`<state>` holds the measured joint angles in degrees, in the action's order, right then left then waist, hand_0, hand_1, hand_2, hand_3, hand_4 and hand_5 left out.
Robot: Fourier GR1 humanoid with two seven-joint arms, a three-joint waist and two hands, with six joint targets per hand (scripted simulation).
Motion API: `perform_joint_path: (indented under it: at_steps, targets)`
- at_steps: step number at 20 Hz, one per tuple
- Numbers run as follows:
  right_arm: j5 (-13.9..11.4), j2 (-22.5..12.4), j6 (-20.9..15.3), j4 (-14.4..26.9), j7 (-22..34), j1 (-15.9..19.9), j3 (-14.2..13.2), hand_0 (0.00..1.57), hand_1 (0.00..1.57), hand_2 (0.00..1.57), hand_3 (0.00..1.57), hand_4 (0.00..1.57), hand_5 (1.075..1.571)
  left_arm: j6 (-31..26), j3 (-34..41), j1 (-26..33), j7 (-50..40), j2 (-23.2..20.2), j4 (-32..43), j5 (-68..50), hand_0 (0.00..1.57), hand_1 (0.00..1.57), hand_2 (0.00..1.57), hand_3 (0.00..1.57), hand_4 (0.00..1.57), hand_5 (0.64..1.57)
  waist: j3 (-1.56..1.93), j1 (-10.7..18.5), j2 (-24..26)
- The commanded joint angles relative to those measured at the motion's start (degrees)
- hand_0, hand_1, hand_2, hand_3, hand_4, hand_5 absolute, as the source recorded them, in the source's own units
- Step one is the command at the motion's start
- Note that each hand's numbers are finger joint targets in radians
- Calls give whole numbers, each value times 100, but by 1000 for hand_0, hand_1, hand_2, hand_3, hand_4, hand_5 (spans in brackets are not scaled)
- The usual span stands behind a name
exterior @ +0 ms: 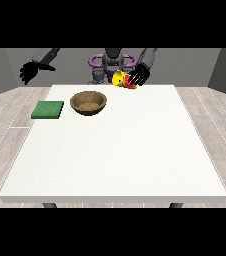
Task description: Pick the cup and pour the ball into the bowl, then pick the bowl and place it on the pad
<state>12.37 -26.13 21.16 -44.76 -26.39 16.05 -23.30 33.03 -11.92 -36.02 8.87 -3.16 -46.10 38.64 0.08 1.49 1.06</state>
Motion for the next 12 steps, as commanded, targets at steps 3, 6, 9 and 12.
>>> perform_joint_path:
  at_steps: [3,6,9,12]
  targets:
    - [29,-202,257,474,-265,-173,-118,0,0,0,0,0,1553,46,-607,-82,-1009,192,-98,1158,1364,1364,1571,1571,1068,1568,0,136,158]
    - [31,-397,300,743,-487,-181,-245,0,0,0,0,0,1552,-34,-878,-86,-1201,223,-276,1629,1279,1279,1571,1571,1000,1569,0,303,95]
    - [4,-437,418,771,-646,-95,-199,0,0,46,0,0,1550,-150,-983,-428,-1687,239,-133,2145,1015,1015,1571,1571,948,1570,0,126,-116]
    - [-112,-297,52,879,-439,326,-87,0,0,0,0,0,1551,-676,-1481,-766,-2289,312,-486,2332,682,682,1571,1534,891,1571,-1,269,15]
